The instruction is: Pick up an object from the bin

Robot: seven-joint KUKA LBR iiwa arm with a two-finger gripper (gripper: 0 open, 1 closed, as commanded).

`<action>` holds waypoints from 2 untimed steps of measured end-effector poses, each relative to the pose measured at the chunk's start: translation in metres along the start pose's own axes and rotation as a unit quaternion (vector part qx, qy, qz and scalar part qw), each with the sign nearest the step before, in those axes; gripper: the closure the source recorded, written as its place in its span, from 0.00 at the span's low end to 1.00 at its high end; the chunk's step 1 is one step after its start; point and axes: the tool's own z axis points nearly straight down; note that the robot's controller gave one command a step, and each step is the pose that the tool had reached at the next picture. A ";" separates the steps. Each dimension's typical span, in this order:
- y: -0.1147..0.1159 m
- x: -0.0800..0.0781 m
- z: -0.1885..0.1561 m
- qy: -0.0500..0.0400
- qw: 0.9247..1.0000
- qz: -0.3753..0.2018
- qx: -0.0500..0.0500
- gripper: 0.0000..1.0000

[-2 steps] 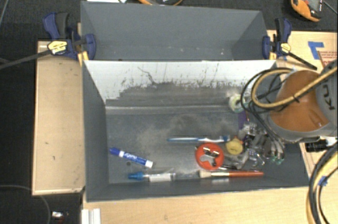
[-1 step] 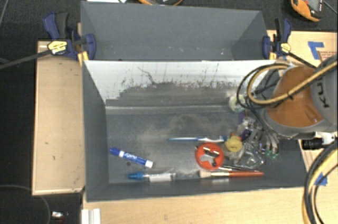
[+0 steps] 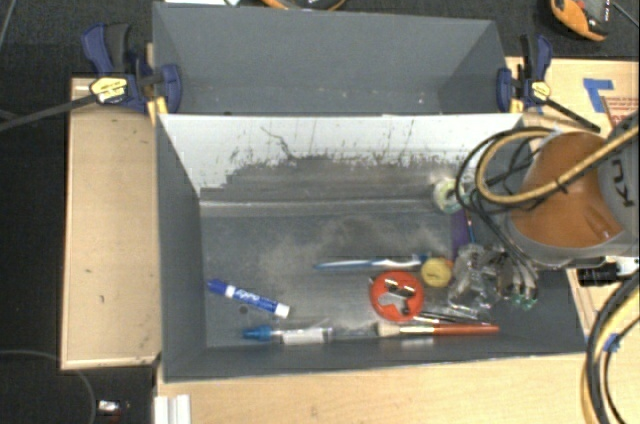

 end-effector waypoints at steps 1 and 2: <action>0.000 0.000 0.000 0.000 1.000 0.000 0.000 1.00; 0.000 0.001 -0.033 0.002 1.000 -0.001 0.000 1.00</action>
Offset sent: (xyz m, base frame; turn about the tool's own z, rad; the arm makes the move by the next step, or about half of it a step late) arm 0.0001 0.0002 0.0613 -0.0004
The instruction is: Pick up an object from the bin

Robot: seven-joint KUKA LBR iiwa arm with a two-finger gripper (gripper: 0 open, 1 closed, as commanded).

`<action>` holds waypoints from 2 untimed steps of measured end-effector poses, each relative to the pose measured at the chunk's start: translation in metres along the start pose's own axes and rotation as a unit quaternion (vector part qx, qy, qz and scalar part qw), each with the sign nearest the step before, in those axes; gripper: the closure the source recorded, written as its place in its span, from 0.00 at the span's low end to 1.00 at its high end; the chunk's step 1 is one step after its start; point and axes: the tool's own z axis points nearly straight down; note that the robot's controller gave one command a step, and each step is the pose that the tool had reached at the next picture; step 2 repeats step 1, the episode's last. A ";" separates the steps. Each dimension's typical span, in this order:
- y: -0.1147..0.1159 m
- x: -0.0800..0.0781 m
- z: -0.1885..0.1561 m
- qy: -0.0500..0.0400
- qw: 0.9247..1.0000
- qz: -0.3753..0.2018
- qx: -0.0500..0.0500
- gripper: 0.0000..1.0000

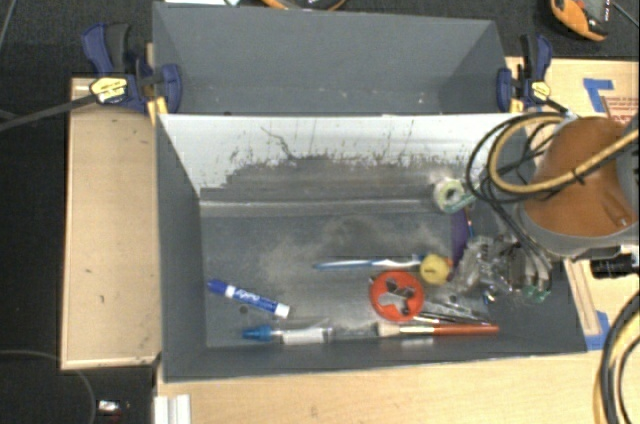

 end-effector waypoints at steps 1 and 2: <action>0.000 -0.002 -0.029 -0.003 1.000 0.000 0.000 1.00; 0.000 -0.002 -0.029 -0.003 1.000 0.000 0.000 1.00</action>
Offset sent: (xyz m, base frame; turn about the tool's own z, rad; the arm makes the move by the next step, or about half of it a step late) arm 0.0011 -0.0005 0.0540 -0.0005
